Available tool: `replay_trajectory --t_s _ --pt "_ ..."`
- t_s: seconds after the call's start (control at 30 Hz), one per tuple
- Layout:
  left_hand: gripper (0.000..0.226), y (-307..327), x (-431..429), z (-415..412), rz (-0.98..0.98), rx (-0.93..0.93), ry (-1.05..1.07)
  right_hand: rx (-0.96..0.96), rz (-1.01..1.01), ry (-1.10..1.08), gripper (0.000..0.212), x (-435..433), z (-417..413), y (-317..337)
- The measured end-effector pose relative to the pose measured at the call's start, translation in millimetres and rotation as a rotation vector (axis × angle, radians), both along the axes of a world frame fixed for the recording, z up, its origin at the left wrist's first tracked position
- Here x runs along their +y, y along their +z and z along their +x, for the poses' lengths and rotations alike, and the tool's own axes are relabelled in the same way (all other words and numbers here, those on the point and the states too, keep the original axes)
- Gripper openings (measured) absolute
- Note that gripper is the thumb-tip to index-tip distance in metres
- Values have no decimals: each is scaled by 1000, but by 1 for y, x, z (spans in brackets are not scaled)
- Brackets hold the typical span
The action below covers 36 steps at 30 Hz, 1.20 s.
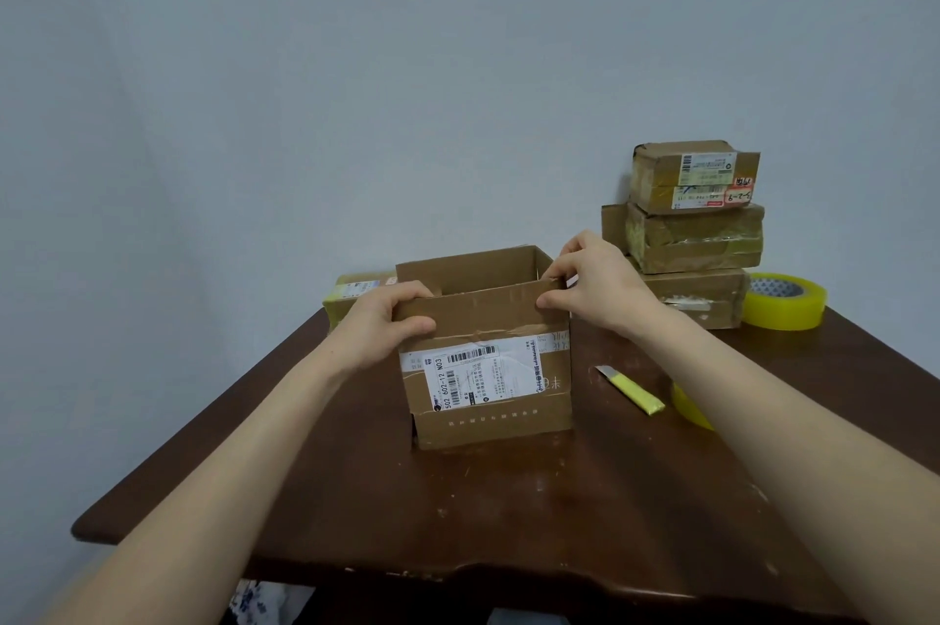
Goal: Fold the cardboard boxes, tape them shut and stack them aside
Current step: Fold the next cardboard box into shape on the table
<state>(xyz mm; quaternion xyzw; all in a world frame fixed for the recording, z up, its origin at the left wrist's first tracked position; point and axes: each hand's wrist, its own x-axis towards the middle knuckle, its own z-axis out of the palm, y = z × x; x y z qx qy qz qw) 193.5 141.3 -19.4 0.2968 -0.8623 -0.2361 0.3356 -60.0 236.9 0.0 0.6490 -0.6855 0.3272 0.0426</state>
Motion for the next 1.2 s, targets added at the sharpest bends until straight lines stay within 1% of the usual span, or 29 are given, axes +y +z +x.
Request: replay_trajectory --t_s 0.17,0.3,0.37,0.43,0.47,0.53,0.6,0.67,0.73,0.8,0.87,0.97,1.03,1.13,1.2 --pt "38 2 -5 0 -9 -32 -9 61 72 27 36 -2 -2 5" --pt "31 0 -4 -2 -5 -34 -8 150 115 32 35 -2 -2 6" --pt "26 -1 -4 -3 -1 -38 -6 139 125 76 33 -3 0 5" --pt "27 0 -3 -3 5 -39 -8 109 132 144 32 -7 8 0" --pt "28 -1 -2 -2 13 -33 -7 84 130 165 35 -10 13 -4" --pt "27 -2 -1 -1 33 4 1 -37 107 184 46 -13 18 -7" --pt "17 -6 -1 2 73 63 22 -174 85 185 53 -10 12 -4" --pt "13 -9 0 2 105 147 75 -308 117 178 56 -6 -2 -4" --pt "14 -14 2 -1 114 276 150 -387 189 207 51 -4 -13 -9" --pt "19 -20 1 -5 117 356 244 -407 201 230 41 -6 -15 -20" --pt "29 -29 -6 -6 156 401 311 -395 127 197 31 -10 -12 -26" --pt "40 -33 -17 -3 225 377 364 -348 62 189 17 -17 -5 -27" --pt "42 -30 -18 -2 224 354 376 -346 47 203 10 -24 -3 -27" --pt "62 -26 -18 -3 166 268 436 -298 80 177 18 -31 -1 -27" --pt "74 -23 -20 -5 130 205 470 -318 110 156 25 -34 0 -30"
